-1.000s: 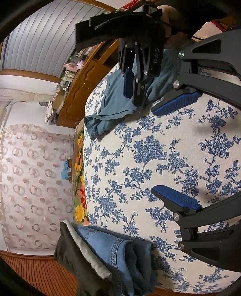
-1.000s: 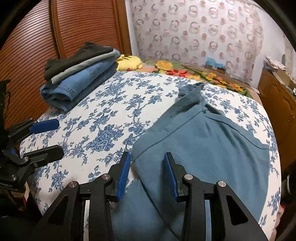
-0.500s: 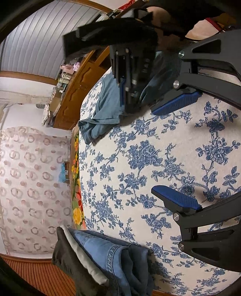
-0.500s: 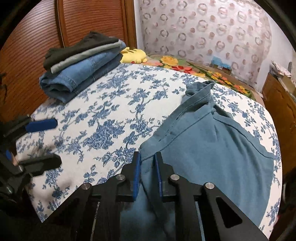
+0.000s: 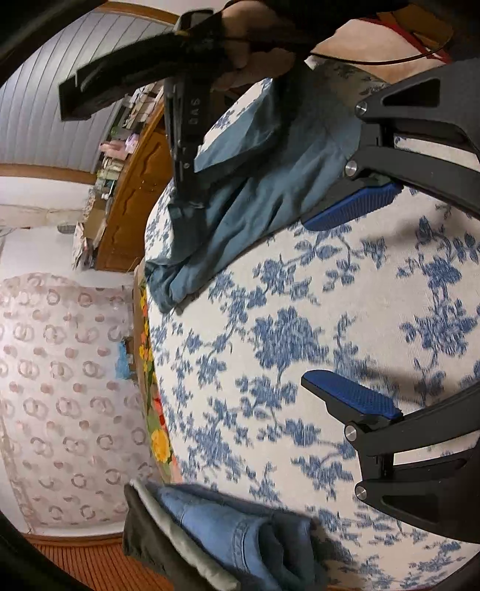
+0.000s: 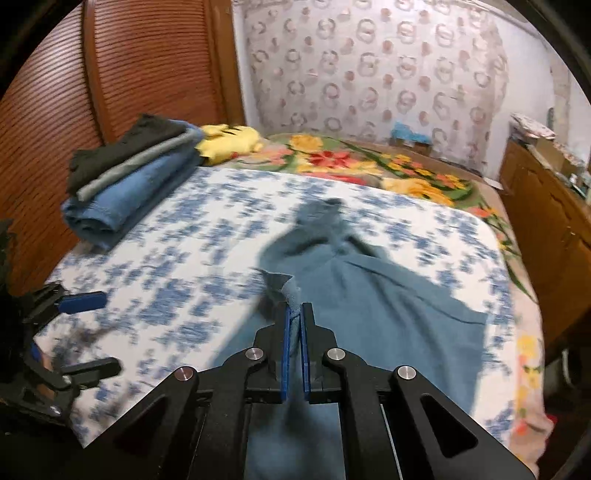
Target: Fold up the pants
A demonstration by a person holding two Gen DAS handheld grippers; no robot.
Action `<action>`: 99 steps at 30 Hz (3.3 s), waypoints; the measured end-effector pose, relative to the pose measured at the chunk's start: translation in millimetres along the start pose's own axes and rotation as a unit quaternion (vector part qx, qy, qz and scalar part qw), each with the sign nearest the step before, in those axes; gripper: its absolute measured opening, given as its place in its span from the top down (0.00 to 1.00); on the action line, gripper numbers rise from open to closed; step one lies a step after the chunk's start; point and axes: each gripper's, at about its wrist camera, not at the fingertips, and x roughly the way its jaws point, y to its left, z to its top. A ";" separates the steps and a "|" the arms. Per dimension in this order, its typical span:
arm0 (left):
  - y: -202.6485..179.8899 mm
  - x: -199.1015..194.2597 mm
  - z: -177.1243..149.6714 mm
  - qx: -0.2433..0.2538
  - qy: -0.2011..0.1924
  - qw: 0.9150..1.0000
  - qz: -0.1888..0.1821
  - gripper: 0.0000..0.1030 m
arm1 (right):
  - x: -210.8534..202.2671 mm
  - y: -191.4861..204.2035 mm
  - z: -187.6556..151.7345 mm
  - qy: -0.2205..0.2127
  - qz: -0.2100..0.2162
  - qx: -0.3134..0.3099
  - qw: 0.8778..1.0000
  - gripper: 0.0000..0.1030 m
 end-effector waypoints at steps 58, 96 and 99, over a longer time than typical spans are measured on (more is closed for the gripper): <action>-46.0 43.8 5.9 0.051 0.054 0.997 -0.026 0.24 | 18.7 -93.9 3.8 0.009 -0.120 0.089 0.989 0.94; -40.6 20.5 0.3 0.042 0.033 0.998 -0.023 0.24 | -112.8 -42.6 -141.1 -0.037 -0.085 0.127 0.988 0.60; -41.7 9.6 -3.6 0.045 0.030 0.998 -0.028 0.24 | -117.4 -37.0 -143.3 -0.045 -0.073 0.136 0.987 0.60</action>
